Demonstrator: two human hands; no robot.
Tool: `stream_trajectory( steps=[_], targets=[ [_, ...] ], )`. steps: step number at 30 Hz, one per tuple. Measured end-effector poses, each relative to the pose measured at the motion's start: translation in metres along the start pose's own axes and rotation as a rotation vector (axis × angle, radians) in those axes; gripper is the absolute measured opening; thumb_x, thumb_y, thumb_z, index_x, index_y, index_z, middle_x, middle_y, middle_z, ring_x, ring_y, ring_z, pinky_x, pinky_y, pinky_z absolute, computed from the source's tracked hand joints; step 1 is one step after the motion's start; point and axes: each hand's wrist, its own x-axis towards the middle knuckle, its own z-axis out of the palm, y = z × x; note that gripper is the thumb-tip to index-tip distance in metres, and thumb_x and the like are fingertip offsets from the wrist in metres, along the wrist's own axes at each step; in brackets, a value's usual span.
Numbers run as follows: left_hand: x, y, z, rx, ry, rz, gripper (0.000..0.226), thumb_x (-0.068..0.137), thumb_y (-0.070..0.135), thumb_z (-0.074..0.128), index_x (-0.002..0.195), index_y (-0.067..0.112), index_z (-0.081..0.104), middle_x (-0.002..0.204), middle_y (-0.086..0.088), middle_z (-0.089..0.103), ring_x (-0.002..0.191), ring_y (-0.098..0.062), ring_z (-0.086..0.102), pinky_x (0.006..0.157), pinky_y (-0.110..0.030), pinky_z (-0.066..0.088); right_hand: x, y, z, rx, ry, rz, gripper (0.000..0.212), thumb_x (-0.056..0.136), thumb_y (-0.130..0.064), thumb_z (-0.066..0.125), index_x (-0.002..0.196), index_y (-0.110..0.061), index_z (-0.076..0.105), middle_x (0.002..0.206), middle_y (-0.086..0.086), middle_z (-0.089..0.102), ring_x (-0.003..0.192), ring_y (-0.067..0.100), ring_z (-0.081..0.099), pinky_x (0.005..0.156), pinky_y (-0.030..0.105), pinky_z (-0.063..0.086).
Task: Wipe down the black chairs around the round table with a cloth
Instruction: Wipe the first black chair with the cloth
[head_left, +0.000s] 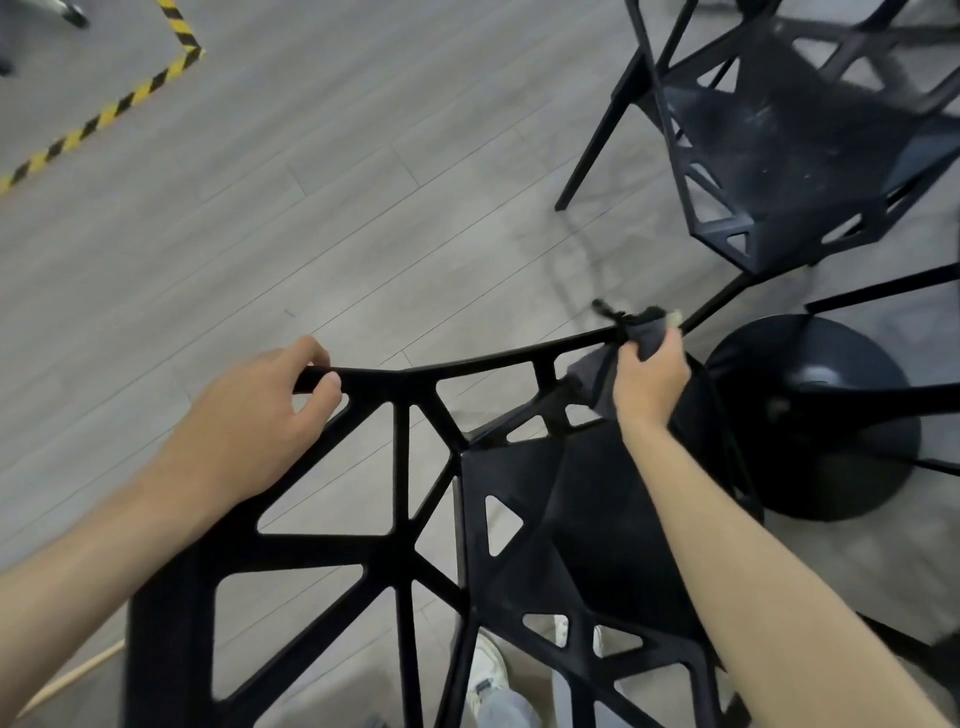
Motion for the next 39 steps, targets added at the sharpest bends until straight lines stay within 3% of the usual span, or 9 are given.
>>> stream_trajectory(
  steps=[4, 8, 11, 14, 19, 24, 28, 32, 39],
  targets=[
    [0.002, 0.001, 0.001, 0.012, -0.001, -0.012, 0.014, 0.103, 0.040, 0.051, 0.110, 0.028, 0.056, 0.090, 0.006, 0.063, 0.081, -0.015, 0.054, 0.070, -0.035, 0.037, 0.010, -0.009, 0.001, -0.014, 0.124, 0.049, 0.025, 0.098, -0.016, 0.058, 0.121, -0.007, 0.060, 0.121, 0.011, 0.069, 0.112, 0.027, 0.065, 0.092, 0.029, 0.049],
    [0.001, 0.005, -0.002, 0.007, -0.010, -0.017, 0.017, 0.102, 0.039, 0.052, 0.110, 0.025, 0.057, 0.095, 0.003, 0.066, 0.080, -0.013, 0.056, 0.072, -0.036, 0.039, -0.043, -0.014, 0.025, 0.065, 0.072, 0.068, 0.015, 0.099, -0.012, 0.059, 0.114, -0.011, 0.062, 0.106, -0.002, 0.061, 0.101, 0.018, 0.062, 0.092, 0.025, 0.050],
    [-0.001, 0.007, -0.004, 0.008, -0.018, -0.022, 0.019, 0.102, 0.039, 0.052, 0.112, 0.025, 0.058, 0.100, 0.001, 0.068, 0.085, -0.019, 0.057, 0.074, -0.037, 0.041, -0.063, -0.008, 0.028, 0.049, -0.004, 0.128, 0.015, 0.100, -0.011, 0.058, 0.114, -0.009, 0.062, 0.104, 0.001, 0.062, 0.096, 0.017, 0.056, 0.080, 0.021, 0.042],
    [0.000, 0.007, -0.004, 0.006, -0.021, -0.025, 0.017, 0.102, 0.040, 0.052, 0.111, 0.026, 0.057, 0.099, 0.001, 0.067, 0.079, -0.007, 0.053, 0.072, -0.035, 0.038, -0.036, -0.016, 0.015, 0.090, 0.091, 0.114, 0.023, 0.096, -0.009, 0.060, 0.118, -0.005, 0.065, 0.114, 0.014, 0.070, 0.109, 0.030, 0.064, 0.090, 0.030, 0.048],
    [0.001, 0.006, -0.004, 0.002, -0.036, -0.022, 0.020, 0.101, 0.045, 0.052, 0.109, 0.028, 0.057, 0.099, 0.003, 0.069, 0.086, -0.016, 0.056, 0.072, -0.035, 0.038, -0.017, -0.029, 0.014, 0.095, 0.128, 0.054, 0.033, 0.102, -0.013, 0.058, 0.135, -0.009, 0.057, 0.133, 0.011, 0.065, 0.122, 0.021, 0.061, 0.088, 0.010, 0.041],
    [0.000, 0.009, -0.007, -0.019, -0.055, -0.050, 0.041, 0.087, 0.060, 0.039, 0.109, 0.030, 0.057, 0.099, 0.005, 0.069, 0.090, -0.018, 0.057, 0.074, -0.036, 0.040, -0.068, -0.010, 0.041, 0.097, 0.073, 0.119, 0.023, 0.101, -0.010, 0.057, 0.124, -0.009, 0.056, 0.125, 0.014, 0.067, 0.117, 0.030, 0.063, 0.087, 0.013, 0.041],
    [-0.001, 0.009, -0.006, -0.006, -0.036, -0.055, 0.032, 0.094, 0.059, 0.047, 0.108, 0.032, 0.056, 0.098, 0.005, 0.067, 0.089, -0.019, 0.057, 0.075, -0.037, 0.041, -0.088, 0.000, 0.047, 0.079, 0.036, 0.166, 0.021, 0.103, -0.012, 0.055, 0.124, -0.012, 0.055, 0.119, 0.008, 0.067, 0.100, 0.014, 0.056, 0.079, 0.020, 0.044],
    [-0.001, 0.010, -0.005, 0.019, -0.025, -0.052, 0.020, 0.100, 0.043, 0.054, 0.112, 0.028, 0.059, 0.104, 0.002, 0.069, 0.093, -0.020, 0.058, 0.079, -0.038, 0.042, -0.080, 0.009, 0.042, -0.004, -0.046, 0.120, 0.016, 0.101, -0.017, 0.057, 0.117, -0.019, 0.054, 0.113, 0.009, 0.069, 0.108, 0.029, 0.064, 0.089, 0.040, 0.057],
    [0.000, 0.012, -0.006, 0.010, -0.046, -0.066, 0.031, 0.093, 0.057, 0.050, 0.109, 0.032, 0.057, 0.099, 0.004, 0.068, 0.090, -0.019, 0.059, 0.074, -0.037, 0.043, -0.080, 0.023, 0.022, -0.087, -0.326, 0.118, 0.016, 0.091, -0.012, 0.069, 0.105, -0.019, 0.066, 0.096, 0.000, 0.070, 0.093, 0.019, 0.067, 0.082, 0.034, 0.057]
  ],
)
